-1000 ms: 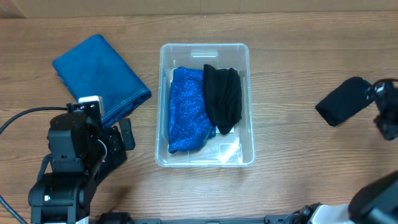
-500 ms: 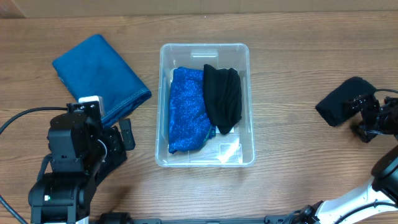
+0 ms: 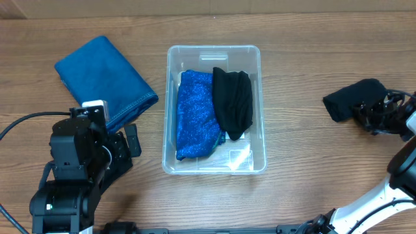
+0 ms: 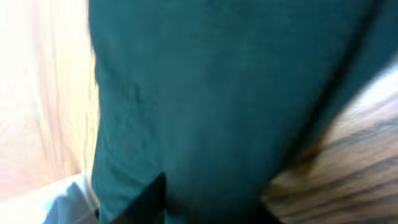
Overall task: Pack container
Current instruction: 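Release and move the right gripper to the remaining black cloth piece, then grasp the second black cloth with the right gripper and carry it over the bin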
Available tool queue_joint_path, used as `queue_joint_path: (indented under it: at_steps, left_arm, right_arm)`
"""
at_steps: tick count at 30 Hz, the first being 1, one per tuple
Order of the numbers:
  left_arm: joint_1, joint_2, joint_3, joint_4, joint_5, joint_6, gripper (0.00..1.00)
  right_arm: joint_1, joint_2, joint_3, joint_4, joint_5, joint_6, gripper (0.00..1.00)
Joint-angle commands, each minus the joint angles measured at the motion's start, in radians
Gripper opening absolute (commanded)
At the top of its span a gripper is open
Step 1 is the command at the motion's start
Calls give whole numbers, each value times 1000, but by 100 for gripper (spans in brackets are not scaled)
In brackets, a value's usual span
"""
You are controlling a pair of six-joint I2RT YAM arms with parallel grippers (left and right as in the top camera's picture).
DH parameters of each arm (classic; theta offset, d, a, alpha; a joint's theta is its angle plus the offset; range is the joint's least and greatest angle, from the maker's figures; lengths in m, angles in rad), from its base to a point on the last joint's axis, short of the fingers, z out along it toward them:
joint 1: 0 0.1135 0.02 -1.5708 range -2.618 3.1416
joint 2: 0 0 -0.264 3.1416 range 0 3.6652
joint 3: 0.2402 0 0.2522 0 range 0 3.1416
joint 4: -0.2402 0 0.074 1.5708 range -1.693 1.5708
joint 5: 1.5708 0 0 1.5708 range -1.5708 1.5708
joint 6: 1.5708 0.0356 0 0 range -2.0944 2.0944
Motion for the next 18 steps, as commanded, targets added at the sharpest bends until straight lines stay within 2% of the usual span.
queue_joint_path:
  at_steps: [1, 5, 7, 12, 18]
  left_arm:
    - [-2, 3, 23, 1, -10, 7, 100]
    - [-2, 3, 23, 1, -10, 7, 100]
    - [-2, 3, 23, 1, -10, 8, 100]
    - [-2, 3, 23, 2, -11, 8, 100]
    - [-2, 3, 23, 2, -13, 8, 100]
  right_arm:
    - [6, 33, -24, -10, 37, -5, 17]
    - [6, 28, -7, -18, -130, -11, 8]
    - [10, -2, 14, -39, -216, -16, 8]
    - [82, -229, 86, -184, -241, -122, 8]
    - [305, -577, 130, -333, -237, -189, 8]
